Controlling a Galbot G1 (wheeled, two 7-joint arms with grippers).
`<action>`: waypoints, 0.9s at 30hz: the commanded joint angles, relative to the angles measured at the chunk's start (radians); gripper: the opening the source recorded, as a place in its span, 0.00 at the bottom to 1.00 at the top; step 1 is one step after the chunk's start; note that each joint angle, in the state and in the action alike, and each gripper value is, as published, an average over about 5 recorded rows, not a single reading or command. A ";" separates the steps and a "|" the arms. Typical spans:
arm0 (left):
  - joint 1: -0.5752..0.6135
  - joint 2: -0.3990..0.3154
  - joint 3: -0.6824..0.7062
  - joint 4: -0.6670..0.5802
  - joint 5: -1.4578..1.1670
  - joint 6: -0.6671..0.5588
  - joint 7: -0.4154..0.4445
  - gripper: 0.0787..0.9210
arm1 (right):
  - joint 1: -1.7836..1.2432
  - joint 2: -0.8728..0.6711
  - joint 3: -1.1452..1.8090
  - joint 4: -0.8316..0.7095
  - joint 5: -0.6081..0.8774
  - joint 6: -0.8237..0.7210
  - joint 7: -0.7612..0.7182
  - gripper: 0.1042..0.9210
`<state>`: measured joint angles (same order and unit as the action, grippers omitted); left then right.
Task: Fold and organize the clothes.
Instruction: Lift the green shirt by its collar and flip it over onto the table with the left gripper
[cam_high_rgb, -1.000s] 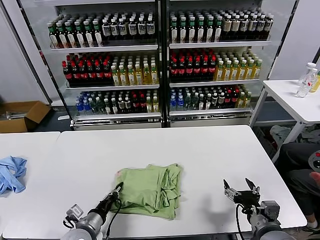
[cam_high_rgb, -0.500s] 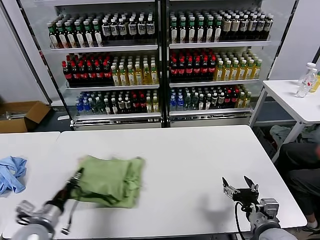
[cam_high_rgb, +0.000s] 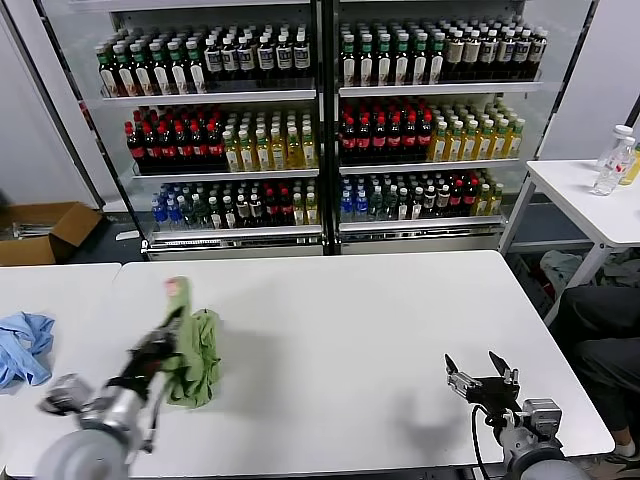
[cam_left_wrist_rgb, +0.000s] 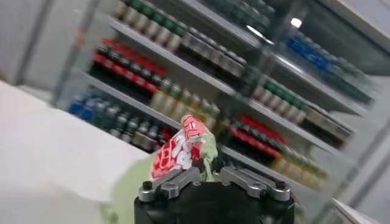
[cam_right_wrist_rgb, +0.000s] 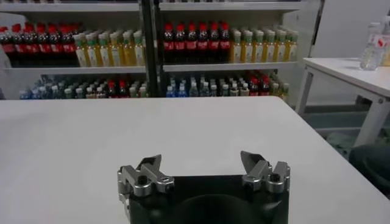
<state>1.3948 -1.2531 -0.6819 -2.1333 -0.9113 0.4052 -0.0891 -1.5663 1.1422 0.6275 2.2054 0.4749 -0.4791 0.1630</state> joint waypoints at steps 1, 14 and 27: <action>-0.244 -0.153 0.572 0.136 0.233 -0.001 -0.079 0.03 | -0.040 0.010 0.041 0.035 -0.001 0.003 -0.002 0.88; -0.338 -0.318 0.812 0.411 0.370 -0.056 -0.098 0.03 | -0.064 -0.003 0.082 0.053 0.007 0.012 -0.006 0.88; -0.241 -0.262 0.770 0.274 0.579 -0.231 -0.068 0.41 | 0.013 -0.043 0.010 0.030 0.045 0.020 -0.006 0.88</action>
<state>1.0907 -1.5351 0.0474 -1.7590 -0.4722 0.2752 -0.1702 -1.6037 1.1126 0.6872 2.2524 0.4999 -0.4605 0.1545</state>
